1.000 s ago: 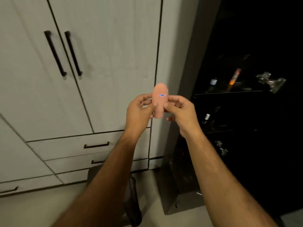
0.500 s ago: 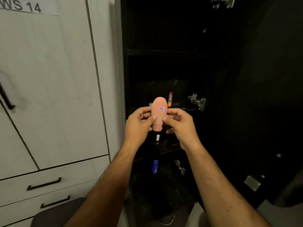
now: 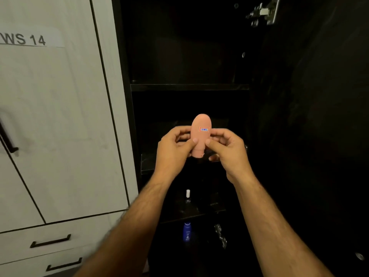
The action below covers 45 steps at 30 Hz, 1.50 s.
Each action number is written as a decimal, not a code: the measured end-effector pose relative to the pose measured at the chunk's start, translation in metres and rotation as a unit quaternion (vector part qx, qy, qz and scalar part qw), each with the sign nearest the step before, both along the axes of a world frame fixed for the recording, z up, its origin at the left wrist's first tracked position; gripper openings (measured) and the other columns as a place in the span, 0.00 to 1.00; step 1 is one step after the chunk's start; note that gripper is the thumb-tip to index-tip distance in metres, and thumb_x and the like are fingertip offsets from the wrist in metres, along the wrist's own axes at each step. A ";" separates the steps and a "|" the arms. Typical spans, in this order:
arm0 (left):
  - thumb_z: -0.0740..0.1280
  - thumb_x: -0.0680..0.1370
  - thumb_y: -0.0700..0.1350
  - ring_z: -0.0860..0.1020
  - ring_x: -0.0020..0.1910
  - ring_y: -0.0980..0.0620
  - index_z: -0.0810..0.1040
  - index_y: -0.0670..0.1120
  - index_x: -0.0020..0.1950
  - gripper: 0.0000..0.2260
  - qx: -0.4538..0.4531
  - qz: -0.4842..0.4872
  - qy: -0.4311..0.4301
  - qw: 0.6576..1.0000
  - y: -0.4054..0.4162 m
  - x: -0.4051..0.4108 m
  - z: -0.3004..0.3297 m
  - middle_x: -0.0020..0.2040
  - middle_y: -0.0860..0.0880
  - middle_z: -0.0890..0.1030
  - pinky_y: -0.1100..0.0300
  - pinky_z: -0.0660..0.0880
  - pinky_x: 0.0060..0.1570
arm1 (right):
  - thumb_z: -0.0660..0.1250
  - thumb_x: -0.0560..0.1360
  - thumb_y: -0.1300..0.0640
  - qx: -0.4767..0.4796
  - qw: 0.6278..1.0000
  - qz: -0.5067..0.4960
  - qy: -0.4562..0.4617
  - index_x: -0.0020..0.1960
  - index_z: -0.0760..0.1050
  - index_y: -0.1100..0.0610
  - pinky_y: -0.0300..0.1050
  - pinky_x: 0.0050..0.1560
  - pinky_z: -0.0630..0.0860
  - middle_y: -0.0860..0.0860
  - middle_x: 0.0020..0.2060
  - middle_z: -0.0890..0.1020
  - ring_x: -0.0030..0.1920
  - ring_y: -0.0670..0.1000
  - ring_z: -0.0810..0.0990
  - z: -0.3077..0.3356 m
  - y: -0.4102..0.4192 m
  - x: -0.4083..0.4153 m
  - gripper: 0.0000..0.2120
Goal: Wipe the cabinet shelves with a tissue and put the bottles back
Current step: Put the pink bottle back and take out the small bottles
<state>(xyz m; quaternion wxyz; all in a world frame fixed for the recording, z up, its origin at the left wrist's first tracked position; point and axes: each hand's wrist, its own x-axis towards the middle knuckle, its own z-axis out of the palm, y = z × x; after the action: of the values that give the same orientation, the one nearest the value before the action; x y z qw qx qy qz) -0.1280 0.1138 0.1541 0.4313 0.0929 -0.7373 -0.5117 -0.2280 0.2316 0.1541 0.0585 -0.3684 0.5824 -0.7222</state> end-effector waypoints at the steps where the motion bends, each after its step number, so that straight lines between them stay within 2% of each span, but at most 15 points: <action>1: 0.71 0.76 0.42 0.83 0.47 0.60 0.78 0.53 0.60 0.14 -0.008 0.001 0.004 1.000 -0.004 -0.004 0.007 0.53 0.53 0.83 0.67 0.78 0.39 | 0.70 0.74 0.65 -0.009 1.000 0.002 0.006 0.52 0.80 0.51 0.40 0.34 0.78 0.50 0.44 0.85 0.44 0.50 0.84 0.007 -0.004 -0.004 0.12; 5: 0.72 0.76 0.42 0.83 0.46 0.62 0.77 0.56 0.58 0.14 -0.018 0.007 0.024 1.000 -0.017 -0.018 0.039 0.52 0.55 0.82 0.67 0.79 0.39 | 0.70 0.74 0.65 -0.023 0.999 -0.001 0.031 0.51 0.79 0.49 0.40 0.33 0.78 0.48 0.43 0.85 0.44 0.49 0.85 0.037 -0.019 -0.020 0.12; 10: 0.72 0.75 0.42 0.84 0.44 0.59 0.79 0.51 0.58 0.13 -0.043 0.008 0.049 0.998 -0.025 -0.031 0.079 0.50 0.53 0.83 0.61 0.81 0.39 | 0.70 0.74 0.63 -0.036 0.996 -0.018 0.081 0.51 0.78 0.48 0.44 0.34 0.80 0.49 0.43 0.85 0.45 0.49 0.85 0.076 -0.029 -0.034 0.11; 13: 0.73 0.75 0.41 0.84 0.43 0.58 0.78 0.50 0.57 0.12 -0.066 0.003 0.062 0.996 -0.031 -0.038 0.104 0.49 0.52 0.83 0.62 0.81 0.37 | 0.70 0.74 0.62 -0.040 0.993 -0.019 0.110 0.53 0.78 0.51 0.47 0.36 0.81 0.51 0.45 0.85 0.46 0.51 0.85 0.099 -0.032 -0.042 0.10; 16: 0.73 0.75 0.42 0.84 0.43 0.57 0.77 0.53 0.54 0.11 -0.094 0.000 0.071 0.993 -0.039 -0.047 0.129 0.48 0.51 0.83 0.61 0.80 0.36 | 0.70 0.75 0.62 -0.047 0.989 -0.013 0.139 0.55 0.78 0.54 0.46 0.35 0.80 0.54 0.45 0.84 0.46 0.52 0.84 0.126 -0.037 -0.053 0.10; 20: 0.73 0.75 0.42 0.84 0.44 0.57 0.76 0.55 0.52 0.11 -0.126 -0.002 0.047 0.991 -0.054 -0.067 0.168 0.48 0.52 0.83 0.60 0.81 0.36 | 0.72 0.74 0.59 -0.038 0.985 -0.027 0.165 0.55 0.76 0.54 0.45 0.36 0.81 0.51 0.45 0.84 0.45 0.49 0.85 0.160 -0.049 -0.075 0.11; 23: 0.73 0.75 0.41 0.83 0.43 0.57 0.76 0.56 0.50 0.11 -0.136 0.016 0.028 0.990 -0.069 -0.086 0.190 0.47 0.52 0.83 0.59 0.81 0.36 | 0.73 0.73 0.60 -0.019 0.988 -0.026 0.149 0.54 0.77 0.55 0.47 0.38 0.81 0.52 0.45 0.84 0.44 0.50 0.85 0.179 -0.065 -0.096 0.12; 30: 0.74 0.74 0.43 0.83 0.41 0.59 0.74 0.57 0.48 0.12 -0.139 0.077 -0.042 0.986 -0.104 -0.109 0.197 0.46 0.53 0.83 0.66 0.78 0.34 | 0.75 0.71 0.60 0.065 0.983 -0.029 0.169 0.48 0.76 0.52 0.43 0.36 0.81 0.51 0.42 0.84 0.40 0.48 0.85 0.195 -0.105 -0.127 0.10; 34: 0.74 0.73 0.43 0.83 0.40 0.59 0.74 0.55 0.46 0.11 -0.133 0.111 -0.075 0.982 -0.111 -0.114 0.194 0.43 0.53 0.83 0.66 0.77 0.32 | 0.75 0.71 0.60 0.103 0.980 -0.023 0.170 0.48 0.76 0.51 0.41 0.33 0.78 0.49 0.41 0.84 0.39 0.46 0.85 0.193 -0.118 -0.135 0.10; 45: 0.74 0.74 0.41 0.83 0.39 0.58 0.75 0.53 0.46 0.10 -0.115 0.138 -0.118 0.977 -0.108 -0.123 0.199 0.41 0.52 0.83 0.65 0.78 0.31 | 0.76 0.70 0.60 0.104 0.985 -0.013 0.137 0.45 0.76 0.51 0.40 0.32 0.77 0.49 0.40 0.84 0.37 0.46 0.85 0.189 -0.124 -0.144 0.10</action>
<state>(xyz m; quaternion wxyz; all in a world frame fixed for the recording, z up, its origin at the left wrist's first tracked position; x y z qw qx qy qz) -0.2508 0.0057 0.3531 0.4160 0.2034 -0.8166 -0.3445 -0.3720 0.1077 0.3435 0.0066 -0.4485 0.6616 -0.6009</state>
